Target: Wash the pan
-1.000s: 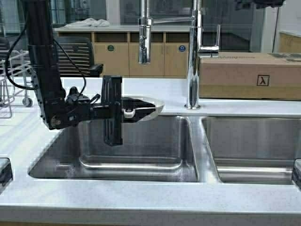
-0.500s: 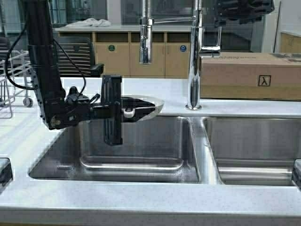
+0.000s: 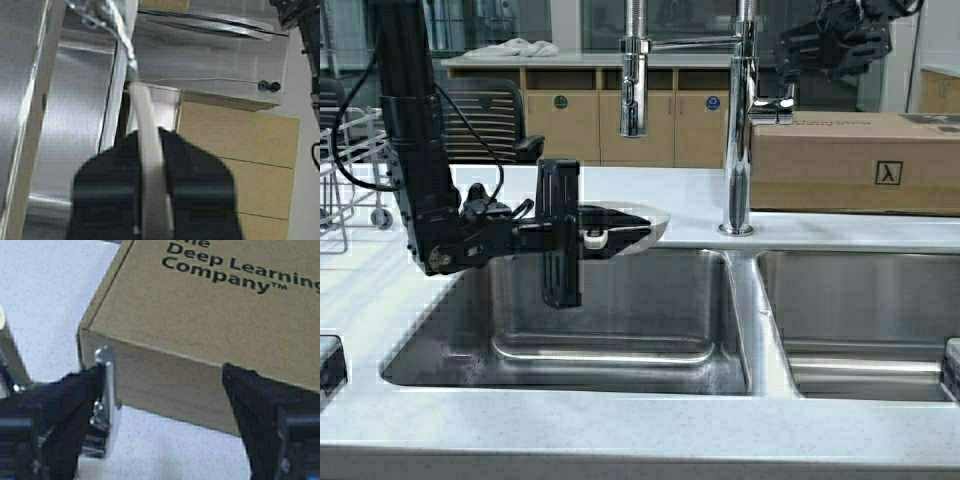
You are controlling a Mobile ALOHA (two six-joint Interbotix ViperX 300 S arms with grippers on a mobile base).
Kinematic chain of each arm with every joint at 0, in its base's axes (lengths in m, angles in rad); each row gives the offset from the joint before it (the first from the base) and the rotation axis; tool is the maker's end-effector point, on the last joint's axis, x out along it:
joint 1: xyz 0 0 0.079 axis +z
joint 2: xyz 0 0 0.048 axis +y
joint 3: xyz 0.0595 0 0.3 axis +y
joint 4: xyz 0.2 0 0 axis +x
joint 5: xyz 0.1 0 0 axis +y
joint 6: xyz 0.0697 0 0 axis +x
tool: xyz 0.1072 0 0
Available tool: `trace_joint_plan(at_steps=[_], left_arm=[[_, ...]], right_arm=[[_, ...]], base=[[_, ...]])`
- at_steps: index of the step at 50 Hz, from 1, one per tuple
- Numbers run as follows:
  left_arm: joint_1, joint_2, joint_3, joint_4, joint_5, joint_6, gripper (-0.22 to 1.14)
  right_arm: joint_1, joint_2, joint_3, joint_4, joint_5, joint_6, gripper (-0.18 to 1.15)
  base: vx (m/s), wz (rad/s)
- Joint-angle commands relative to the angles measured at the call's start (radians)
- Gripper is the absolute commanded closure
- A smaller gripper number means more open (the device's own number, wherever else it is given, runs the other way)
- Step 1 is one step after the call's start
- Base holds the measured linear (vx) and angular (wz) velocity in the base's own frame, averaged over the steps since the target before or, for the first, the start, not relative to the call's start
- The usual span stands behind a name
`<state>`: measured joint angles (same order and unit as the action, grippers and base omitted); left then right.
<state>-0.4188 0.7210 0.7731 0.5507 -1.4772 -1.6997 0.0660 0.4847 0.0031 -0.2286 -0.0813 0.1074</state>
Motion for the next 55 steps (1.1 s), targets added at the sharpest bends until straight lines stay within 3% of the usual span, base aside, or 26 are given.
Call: trace_joint_plan(at_steps=[1,32,55], left_arm=[[-0.002,-0.02,-0.011,0.0,-0.018,0.025,0.89],[-0.002,-0.023,-0.009,0.002,-0.02,0.025,0.89],[-0.002,-0.017,-0.012,0.003,-0.028,0.025,0.89]], right_arm=[[0.0,-0.003,-0.08,0.005,0.055,0.002,-0.07],[-0.161,-0.017,-0.089,0.104,0.14,0.032,-0.07],[-0.167,-0.21,0.035,0.098,0.091,0.025,-0.06]], base=[[0.02,0.01],[0.0,0.0],[0.0,0.0]])
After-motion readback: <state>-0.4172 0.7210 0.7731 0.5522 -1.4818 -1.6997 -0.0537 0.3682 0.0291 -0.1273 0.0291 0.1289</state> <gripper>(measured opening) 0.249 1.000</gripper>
